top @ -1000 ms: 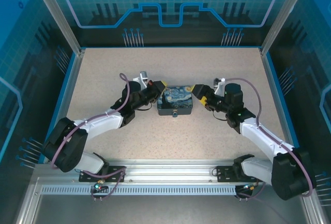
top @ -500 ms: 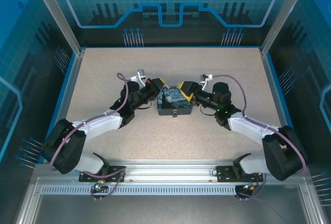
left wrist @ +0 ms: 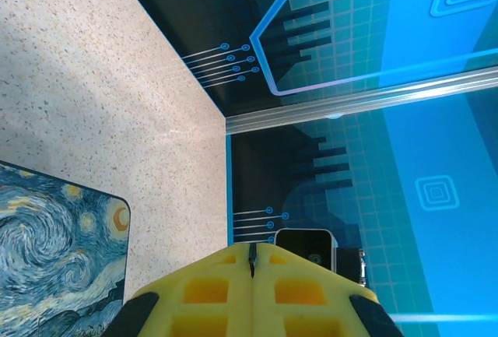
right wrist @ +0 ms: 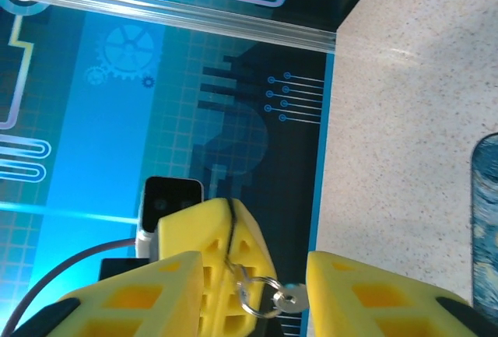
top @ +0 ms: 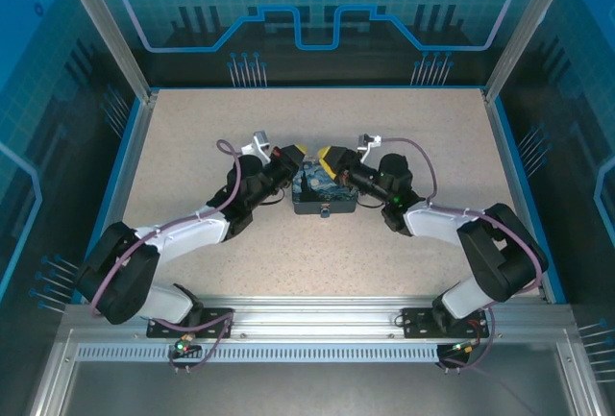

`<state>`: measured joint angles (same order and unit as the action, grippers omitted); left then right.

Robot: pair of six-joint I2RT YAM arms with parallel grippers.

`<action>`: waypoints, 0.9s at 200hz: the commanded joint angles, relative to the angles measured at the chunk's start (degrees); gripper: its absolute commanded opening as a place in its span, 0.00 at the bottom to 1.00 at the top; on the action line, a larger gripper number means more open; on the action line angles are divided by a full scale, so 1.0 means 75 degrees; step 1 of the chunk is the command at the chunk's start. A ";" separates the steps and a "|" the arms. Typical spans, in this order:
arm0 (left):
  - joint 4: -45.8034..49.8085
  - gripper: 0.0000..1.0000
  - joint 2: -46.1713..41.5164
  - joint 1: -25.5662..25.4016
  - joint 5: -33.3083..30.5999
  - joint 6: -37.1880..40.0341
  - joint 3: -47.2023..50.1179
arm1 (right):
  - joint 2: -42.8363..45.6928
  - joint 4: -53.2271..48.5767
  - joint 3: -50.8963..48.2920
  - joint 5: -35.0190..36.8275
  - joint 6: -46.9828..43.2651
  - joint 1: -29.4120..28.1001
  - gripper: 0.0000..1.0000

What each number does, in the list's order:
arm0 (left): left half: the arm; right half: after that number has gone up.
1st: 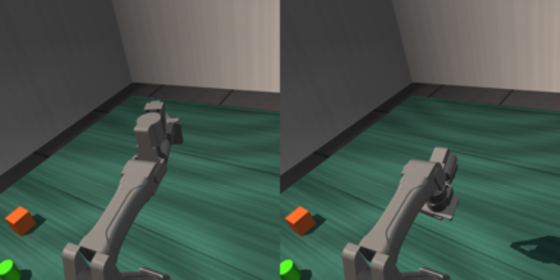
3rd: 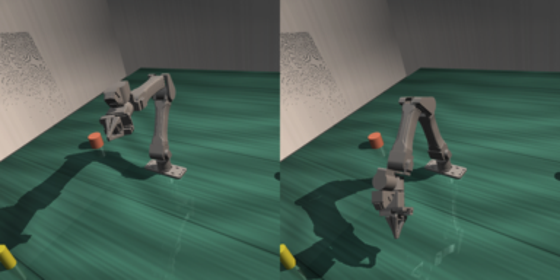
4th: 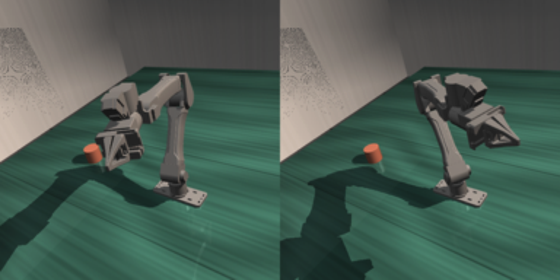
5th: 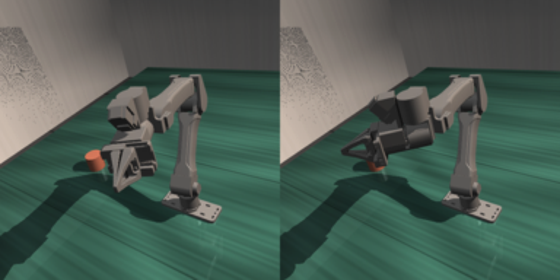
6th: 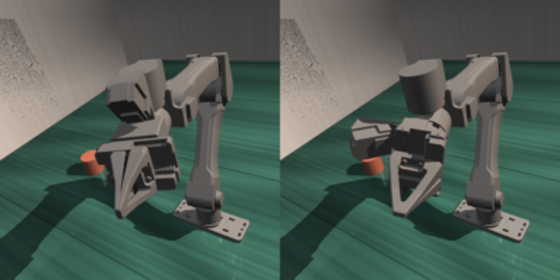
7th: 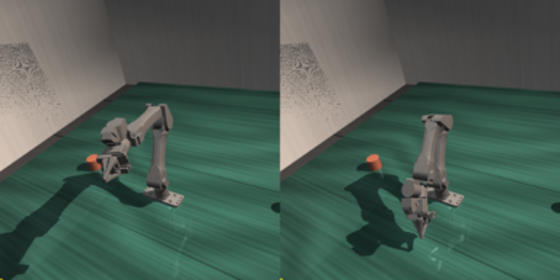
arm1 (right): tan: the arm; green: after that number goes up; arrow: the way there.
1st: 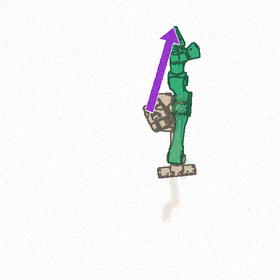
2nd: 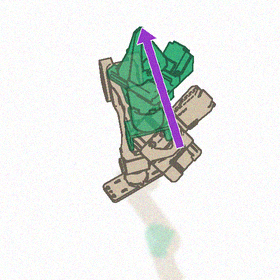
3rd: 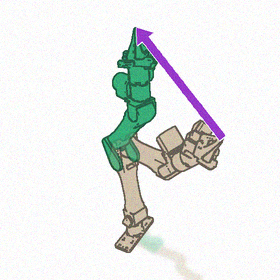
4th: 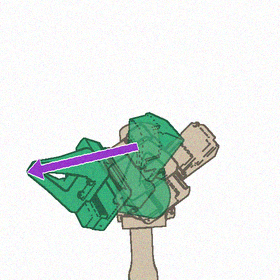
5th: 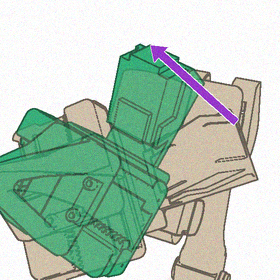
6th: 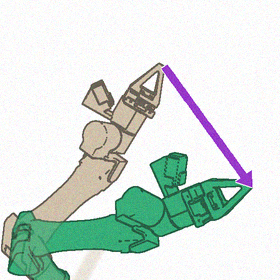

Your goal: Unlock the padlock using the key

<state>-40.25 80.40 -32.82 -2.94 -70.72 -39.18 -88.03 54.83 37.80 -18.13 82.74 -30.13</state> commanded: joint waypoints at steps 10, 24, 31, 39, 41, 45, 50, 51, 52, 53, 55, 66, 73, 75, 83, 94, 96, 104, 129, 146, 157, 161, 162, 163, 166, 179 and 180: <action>-0.0255 0.00 -0.0178 -0.0064 -0.0340 -0.0134 0.0078 | -0.0173 0.0460 0.0322 0.0113 0.0090 -0.0175 0.39; -0.0268 0.00 -0.0173 -0.0060 -0.0347 -0.0134 0.0057 | -0.0226 0.0457 0.0378 0.0130 0.0089 -0.0219 0.39; -0.0264 0.00 -0.0164 -0.0077 -0.0352 -0.0133 0.0056 | -0.0259 0.0459 0.0403 0.0135 0.0089 -0.0231 0.39; -0.0266 0.00 -0.0159 -0.0073 -0.0364 -0.0141 0.0046 | -0.0295 0.0466 0.0429 0.0137 0.0099 -0.0256 0.39; -0.0260 0.00 -0.0161 -0.0067 -0.0360 -0.0135 0.0042 | -0.0306 0.0470 0.0429 0.0139 0.0100 -0.0259 0.39; -0.0267 0.00 -0.0161 -0.0076 -0.0368 -0.0136 0.0034 | -0.0326 0.0474 0.0444 0.0138 0.0101 -0.0270 0.39; -0.0264 0.00 -0.0162 -0.0088 -0.0370 -0.0145 0.0032 | -0.0350 0.0486 0.0451 0.0147 0.0101 -0.0279 0.39; -0.0267 0.00 -0.0162 -0.0089 -0.0370 -0.0139 0.0032 | -0.0353 0.0484 0.0448 0.0145 0.0101 -0.0281 0.39; -0.0269 0.00 -0.0162 -0.0089 -0.0376 -0.0142 0.0032 | -0.0361 0.0483 0.0452 0.0145 0.0101 -0.0282 0.39; -0.0264 0.00 -0.0156 -0.0083 -0.0379 -0.0138 0.0032 | -0.0365 0.0489 0.0454 0.0144 0.0101 -0.0289 0.39; -0.0260 0.00 -0.0151 -0.0088 -0.0378 -0.0135 0.0032 | -0.0373 0.0493 0.0464 0.0144 0.0110 -0.0297 0.39; -0.0259 0.00 -0.0139 -0.0086 -0.0382 -0.0135 0.0021 | -0.0423 0.0506 0.0484 0.0145 0.0113 -0.0323 0.38; -0.0277 0.00 -0.0126 -0.0084 -0.0383 -0.0135 0.0021 | -0.0455 0.0512 0.0501 0.0144 0.0120 -0.0334 0.38; -0.0275 0.00 -0.0123 -0.0079 -0.0376 -0.0134 0.0021 | -0.0464 0.0517 0.0494 0.0145 0.0114 -0.0354 0.38; -0.0275 0.00 -0.0126 -0.0095 -0.0370 -0.0135 0.0009 | -0.0496 0.0549 0.0499 0.0162 0.0128 -0.0365 0.36; -0.0272 0.00 -0.0114 -0.0098 -0.0382 -0.0133 0.0008 | -0.0541 0.0614 0.0503 0.0144 0.0162 -0.0380 0.33; -0.0276 0.00 -0.0114 -0.0094 -0.0384 -0.0133 0.0009 | -0.0549 0.0621 0.0503 0.0144 0.0169 -0.0381 0.33; -0.0276 0.00 -0.0112 -0.0097 -0.0404 -0.0137 -0.0003 | -0.0578 0.0664 0.0502 0.0131 0.0195 -0.0386 0.31; -0.0247 0.00 -0.0115 -0.0105 -0.0425 -0.0113 -0.0026 | -0.0603 0.0681 0.0494 0.0095 0.0207 -0.0422 0.26; -0.0237 0.00 -0.0114 -0.0112 -0.0449 -0.0089 -0.0035 | -0.0603 0.0672 0.0468 0.0098 0.0212 -0.0431 0.23; -0.0215 0.00 -0.0114 -0.0112 -0.0466 -0.0084 -0.0035 | -0.0614 0.0681 0.0457 0.0097 0.0206 -0.0443 0.23; -0.0218 0.00 -0.0115 -0.0111 -0.0464 -0.0086 -0.0038 | -0.0614 0.0676 0.0456 0.0103 0.0206 -0.0447 0.22; -0.0221 0.00 -0.0115 -0.0112 -0.0464 -0.0081 -0.0032 | -0.0614 0.0679 0.0456 0.0100 0.0206 -0.0453 0.22; -0.0222 0.00 -0.0115 -0.0112 -0.0464 -0.0078 -0.0035 | -0.0614 0.0680 0.0456 0.0099 0.0206 -0.0450 0.22; -0.0220 0.00 -0.0109 -0.0112 -0.0465 -0.0084 -0.0035 | -0.0614 0.0682 0.0456 0.0100 0.0212 -0.0445 0.22; -0.0220 0.00 -0.0114 -0.0113 -0.0475 -0.0069 -0.0036 | -0.0614 0.0682 0.0450 0.0097 0.0217 -0.0448 0.20; -0.0216 0.00 -0.0114 -0.0119 -0.0475 -0.0072 -0.0037 | -0.0614 0.0682 0.0447 0.0091 0.0212 -0.0448 0.20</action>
<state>-40.25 80.38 -33.23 -5.02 -71.94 -39.16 -92.18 57.74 40.14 -17.98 84.27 -32.58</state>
